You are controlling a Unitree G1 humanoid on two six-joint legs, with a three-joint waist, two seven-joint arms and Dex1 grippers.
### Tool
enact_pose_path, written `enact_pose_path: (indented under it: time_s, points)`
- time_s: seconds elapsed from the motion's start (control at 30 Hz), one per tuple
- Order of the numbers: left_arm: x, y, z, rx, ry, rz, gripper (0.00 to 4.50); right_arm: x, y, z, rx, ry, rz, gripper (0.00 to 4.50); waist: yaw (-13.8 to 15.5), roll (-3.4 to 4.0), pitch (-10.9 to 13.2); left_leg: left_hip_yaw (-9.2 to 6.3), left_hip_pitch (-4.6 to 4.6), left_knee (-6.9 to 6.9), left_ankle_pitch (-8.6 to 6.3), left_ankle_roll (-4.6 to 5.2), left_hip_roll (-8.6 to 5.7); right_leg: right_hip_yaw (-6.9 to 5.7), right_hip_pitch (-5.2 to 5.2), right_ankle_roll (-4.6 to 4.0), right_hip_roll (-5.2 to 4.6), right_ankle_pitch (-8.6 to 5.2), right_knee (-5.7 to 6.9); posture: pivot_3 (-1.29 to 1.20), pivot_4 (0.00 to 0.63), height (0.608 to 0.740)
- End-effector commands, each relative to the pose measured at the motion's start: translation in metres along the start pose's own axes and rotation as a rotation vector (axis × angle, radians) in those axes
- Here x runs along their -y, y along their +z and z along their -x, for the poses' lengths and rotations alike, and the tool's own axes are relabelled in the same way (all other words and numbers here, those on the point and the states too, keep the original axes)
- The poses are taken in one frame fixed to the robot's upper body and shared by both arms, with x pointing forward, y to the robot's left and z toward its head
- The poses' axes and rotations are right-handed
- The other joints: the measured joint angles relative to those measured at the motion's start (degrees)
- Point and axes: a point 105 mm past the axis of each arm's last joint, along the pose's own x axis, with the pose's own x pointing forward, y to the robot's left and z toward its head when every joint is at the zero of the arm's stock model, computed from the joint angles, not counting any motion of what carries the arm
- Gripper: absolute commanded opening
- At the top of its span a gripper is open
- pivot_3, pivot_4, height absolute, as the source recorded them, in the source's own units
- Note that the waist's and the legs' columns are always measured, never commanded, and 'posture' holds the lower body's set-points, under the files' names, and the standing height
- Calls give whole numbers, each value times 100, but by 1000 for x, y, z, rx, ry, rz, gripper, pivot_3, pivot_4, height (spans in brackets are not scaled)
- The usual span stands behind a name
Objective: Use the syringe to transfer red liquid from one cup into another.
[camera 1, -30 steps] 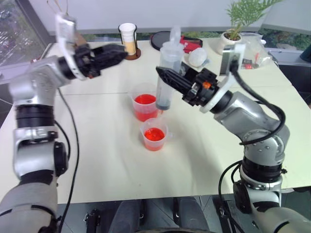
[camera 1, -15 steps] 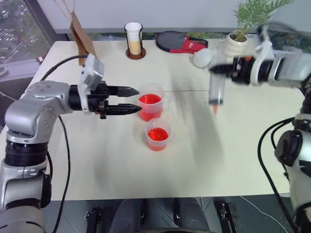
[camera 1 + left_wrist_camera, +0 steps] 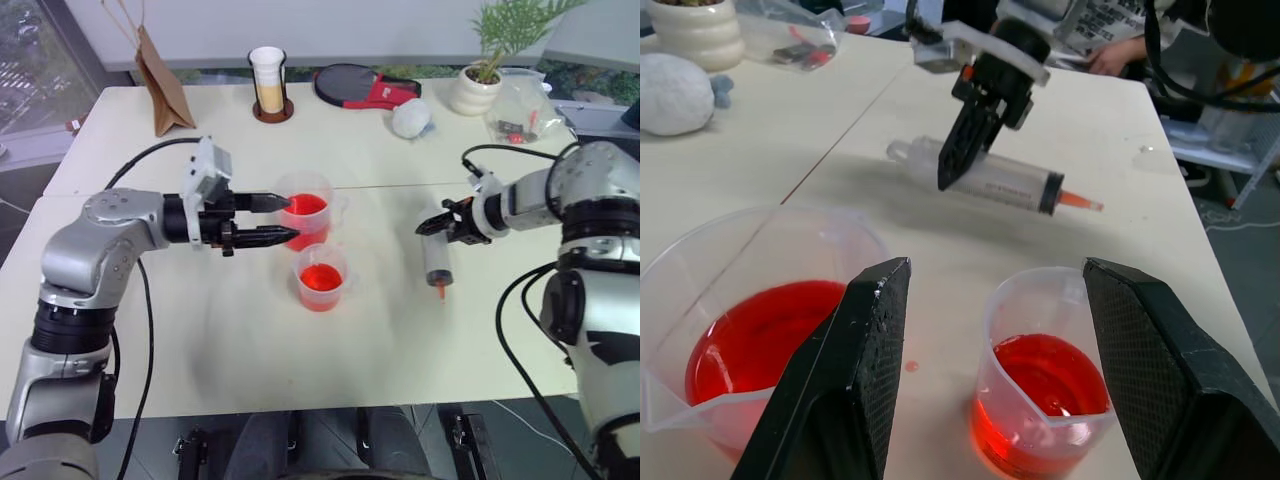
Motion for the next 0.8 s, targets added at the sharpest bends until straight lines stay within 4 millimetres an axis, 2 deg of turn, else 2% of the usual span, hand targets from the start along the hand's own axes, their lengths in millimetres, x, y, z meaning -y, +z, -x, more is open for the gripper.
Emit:
enact_pose_path:
  time_s: [0.03,0.1,0.2,0.33,0.37,0.43,0.5,0.57,0.67,0.8]
  points:
    - [-1,10,2,25,3,-26,2895,-7,11,7,49,14,15,3380,7,0,0,0,0,0,0,0,-1,0,0,0,0,0,0,0,150,740]
    - [-4,12,5,36,29,-31,2895,-7,11,9,52,12,20,4447,5,0,0,-1,0,0,0,0,-1,0,1,0,0,0,0,0,150,740]
    - [-14,18,12,89,103,-14,2895,-3,21,23,128,7,58,4447,12,0,0,-3,1,2,0,0,-1,0,2,0,1,0,0,0,150,740]
    - [-24,9,30,71,206,0,2895,-5,35,54,270,56,183,4447,14,1,1,-7,0,1,-1,2,-3,0,0,1,1,0,0,0,150,740]
    - [-26,4,39,59,241,27,2895,-6,36,72,343,111,286,4447,5,1,1,-6,0,1,-2,3,-3,0,0,1,1,0,-1,0,150,740]
    - [-28,-9,57,40,310,85,2895,-5,27,99,440,196,471,4447,36,1,1,-11,0,-4,-4,6,-3,-3,0,1,1,0,-2,0,150,740]
    - [-28,-24,72,19,369,146,2895,5,14,113,508,239,605,4447,20,1,1,-16,1,-7,-12,17,-2,-5,0,3,3,-1,-1,0,150,740]
    - [-25,-44,82,-25,410,200,2895,21,0,118,549,244,675,4447,19,-1,0,-12,2,-5,-13,19,-1,-5,5,4,3,-2,-7,0,150,740]
    - [-10,-76,91,-141,405,290,2895,53,-16,111,566,191,669,4447,9,1,0,-4,30,1,-31,49,2,-2,39,4,2,-2,-15,0,150,740]
    - [-6,-94,104,-120,452,393,2895,71,-27,97,640,140,672,4447,29,0,0,-3,59,5,-30,46,3,4,58,2,-2,-3,-20,0,150,740]
